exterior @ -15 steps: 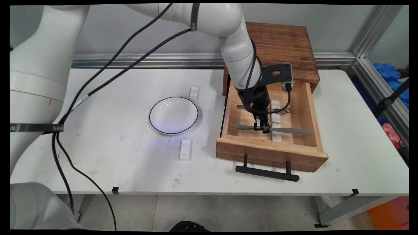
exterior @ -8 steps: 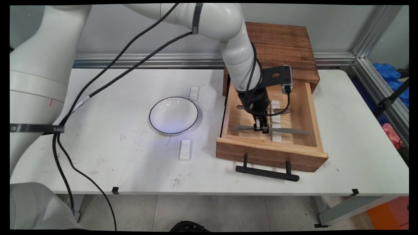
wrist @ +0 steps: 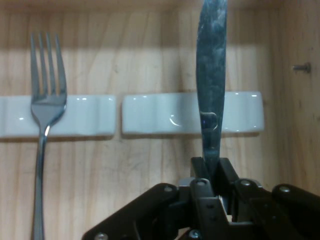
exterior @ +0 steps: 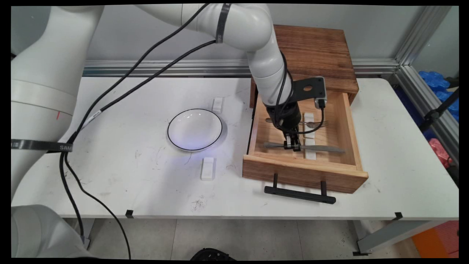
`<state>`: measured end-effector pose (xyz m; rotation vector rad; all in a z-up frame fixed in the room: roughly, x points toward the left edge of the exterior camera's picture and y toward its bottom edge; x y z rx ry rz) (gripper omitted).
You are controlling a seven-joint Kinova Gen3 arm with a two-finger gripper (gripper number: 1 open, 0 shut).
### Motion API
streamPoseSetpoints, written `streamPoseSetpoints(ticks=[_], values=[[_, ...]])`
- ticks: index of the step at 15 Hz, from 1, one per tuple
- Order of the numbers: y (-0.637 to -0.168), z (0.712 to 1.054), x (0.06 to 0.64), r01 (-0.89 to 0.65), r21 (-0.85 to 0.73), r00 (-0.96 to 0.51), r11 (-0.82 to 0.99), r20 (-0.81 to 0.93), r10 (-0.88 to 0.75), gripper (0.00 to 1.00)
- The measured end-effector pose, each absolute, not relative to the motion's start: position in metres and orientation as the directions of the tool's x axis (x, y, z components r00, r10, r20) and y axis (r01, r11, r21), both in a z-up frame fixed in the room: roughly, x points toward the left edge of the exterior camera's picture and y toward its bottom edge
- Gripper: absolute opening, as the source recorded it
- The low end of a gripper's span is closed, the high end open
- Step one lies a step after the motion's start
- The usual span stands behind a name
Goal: Place the picked object into the drawer
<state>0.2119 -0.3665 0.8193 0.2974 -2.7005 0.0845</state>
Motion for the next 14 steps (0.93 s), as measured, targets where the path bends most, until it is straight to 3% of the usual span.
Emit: streamPoseSetpoints(ticks=[14], values=[[-0.3678,0.8104,0.2121,-0.243,-0.03,-0.879,0.969,0.43,-0.207,0.0]])
